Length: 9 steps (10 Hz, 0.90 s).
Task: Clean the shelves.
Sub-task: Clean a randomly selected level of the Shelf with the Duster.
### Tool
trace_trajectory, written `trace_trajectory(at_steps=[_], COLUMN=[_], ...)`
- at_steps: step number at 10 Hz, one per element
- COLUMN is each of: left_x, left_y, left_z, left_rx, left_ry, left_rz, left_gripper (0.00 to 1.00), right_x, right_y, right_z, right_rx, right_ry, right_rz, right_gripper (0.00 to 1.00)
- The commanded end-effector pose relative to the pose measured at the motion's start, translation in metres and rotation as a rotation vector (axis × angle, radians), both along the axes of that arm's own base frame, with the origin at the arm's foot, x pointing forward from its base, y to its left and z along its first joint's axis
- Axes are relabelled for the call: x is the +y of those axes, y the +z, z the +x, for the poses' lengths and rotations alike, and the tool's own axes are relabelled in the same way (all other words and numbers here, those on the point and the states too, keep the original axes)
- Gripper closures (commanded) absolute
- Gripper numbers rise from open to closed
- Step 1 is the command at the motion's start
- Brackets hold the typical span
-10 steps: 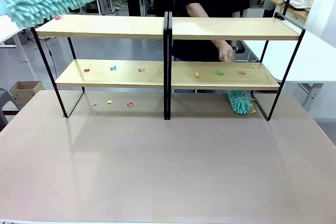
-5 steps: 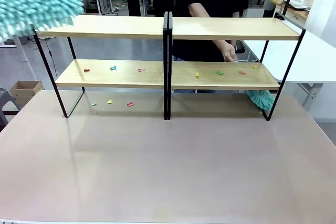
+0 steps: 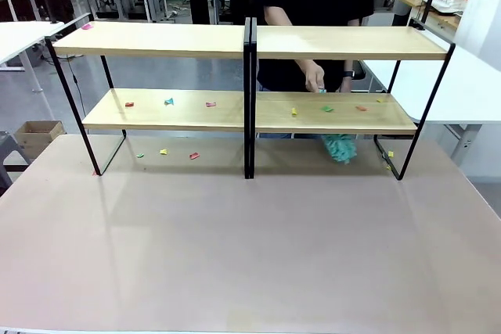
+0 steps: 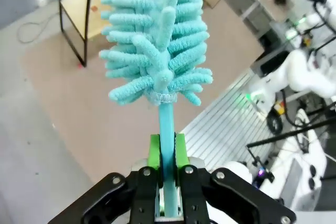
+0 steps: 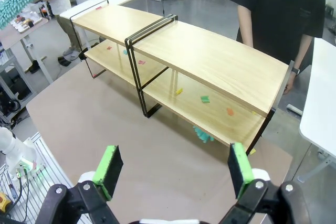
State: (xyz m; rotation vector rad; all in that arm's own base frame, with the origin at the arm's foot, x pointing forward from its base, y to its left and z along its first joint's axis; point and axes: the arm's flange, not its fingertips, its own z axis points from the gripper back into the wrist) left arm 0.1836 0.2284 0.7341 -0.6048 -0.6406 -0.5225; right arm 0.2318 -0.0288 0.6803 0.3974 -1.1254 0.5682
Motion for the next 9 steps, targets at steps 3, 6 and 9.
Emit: trace_trajectory(at_steps=[3, 6, 9], left_x=[-0.006, -0.032, -0.126], left_y=[0.0, 0.006, 0.014], left_z=[0.011, 0.031, 0.103], left_rx=[0.005, 0.041, 0.206], left_ry=[-0.002, 0.07, 0.056], left_rz=[-0.026, 0.039, 0.255], left_gripper=[0.87, 0.87, 0.87], right_x=[0.001, 0.001, 0.001], right_y=[0.0, 0.0, 0.0], right_z=[0.0, 0.0, 0.0], right_rx=[-0.001, -0.001, -0.001], right_ry=[0.001, 0.001, 0.001], right_rz=[0.001, 0.001, 0.001], right_gripper=[0.0, 0.0, 0.0])
